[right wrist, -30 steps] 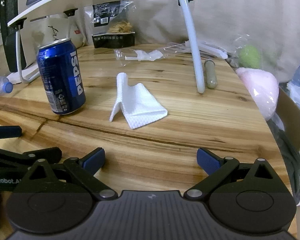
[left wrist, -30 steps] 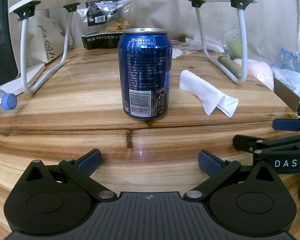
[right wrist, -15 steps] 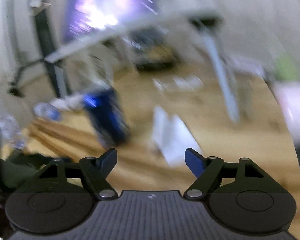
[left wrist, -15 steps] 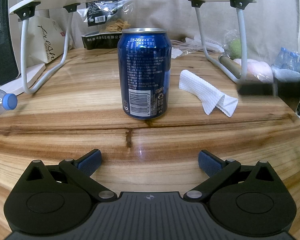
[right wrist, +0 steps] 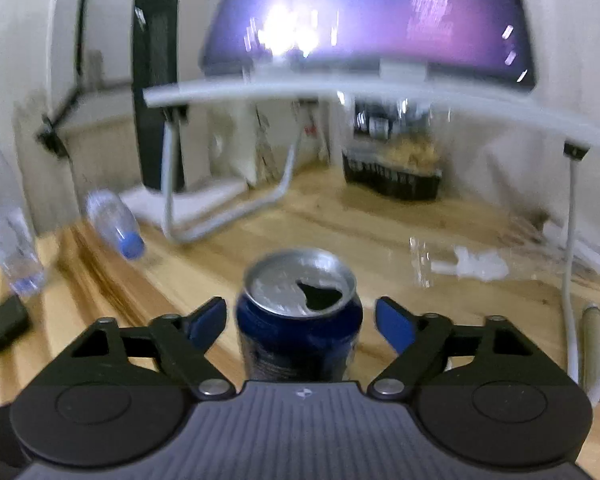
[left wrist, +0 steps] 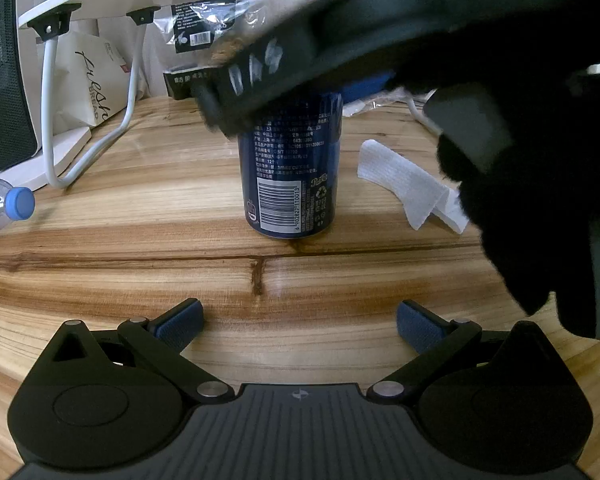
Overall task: Clean container
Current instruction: 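Grasp the blue Pepsi can with the right tool and lift it, then pass the Pepsi can from the right tool into the left tool's fingers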
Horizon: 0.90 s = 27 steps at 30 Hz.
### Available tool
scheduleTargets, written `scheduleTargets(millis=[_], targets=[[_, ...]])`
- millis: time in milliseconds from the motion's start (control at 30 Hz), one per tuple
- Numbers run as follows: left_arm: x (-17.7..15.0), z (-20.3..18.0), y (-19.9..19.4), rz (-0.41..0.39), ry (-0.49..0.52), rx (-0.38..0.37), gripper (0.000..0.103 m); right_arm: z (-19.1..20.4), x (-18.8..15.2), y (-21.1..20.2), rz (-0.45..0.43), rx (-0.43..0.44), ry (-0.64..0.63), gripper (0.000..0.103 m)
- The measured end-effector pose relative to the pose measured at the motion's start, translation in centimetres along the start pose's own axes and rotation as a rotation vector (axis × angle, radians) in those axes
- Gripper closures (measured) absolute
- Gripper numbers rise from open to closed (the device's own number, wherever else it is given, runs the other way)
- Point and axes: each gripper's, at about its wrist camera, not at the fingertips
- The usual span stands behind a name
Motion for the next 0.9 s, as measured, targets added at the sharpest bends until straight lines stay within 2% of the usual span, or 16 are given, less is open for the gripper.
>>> scheduleTargets(millis=[133,233,267,333,367,467,567,667,800,900], targets=[[0.0,0.0,0.0,0.003,0.006,-0.005,0.000,-1.8,-0.6,-0.4,0.047,0.091,0.128,0.037],[0.5,0.2,0.0,0.031,0.043,-0.061,0.000,-3.4,-1.6,-2.2,0.067,0.190,0.270,0.037],[0.4,0.5,-0.3,0.014,0.054,-0.102,0.001,-4.0,-1.9,-2.8,0.073,0.222,0.318,0.037],[-0.2,1.1,-1.7,-0.063,0.113,-0.207,0.002,-5.1,-2.5,-3.9,0.087,0.288,0.413,0.037],[-0.6,1.1,-2.6,-0.122,0.170,-0.225,0.002,-5.6,-2.8,-4.5,0.093,0.321,0.460,0.037],[-2.3,0.6,-5.3,-0.317,0.393,-0.196,0.002,-7.3,-3.8,-6.2,0.113,0.419,0.603,0.037],[-3.9,0.7,-7.1,-0.442,0.532,-0.209,0.006,-8.9,-4.7,-8.0,0.132,0.518,0.745,0.037],[-5.6,0.5,-8.8,-0.559,0.682,-0.214,0.014,-9.4,-6.0,-8.3,0.156,0.614,0.856,0.036],[-6.7,0.1,-10.5,-0.689,0.780,-0.196,0.017,-8.3,-7.6,-7.6,0.174,0.717,0.924,0.037],[-7.0,-0.4,-11.4,-0.756,0.838,-0.188,0.020,-7.7,-8.9,-7.4,0.183,0.776,0.973,0.037]])
Point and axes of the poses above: each gripper's, at about its wrist camera, not at the fingertips, and y roughly the way its jaws point, z to its left, x to its top, and after that the axes turned 2 degrees about y, right-handed
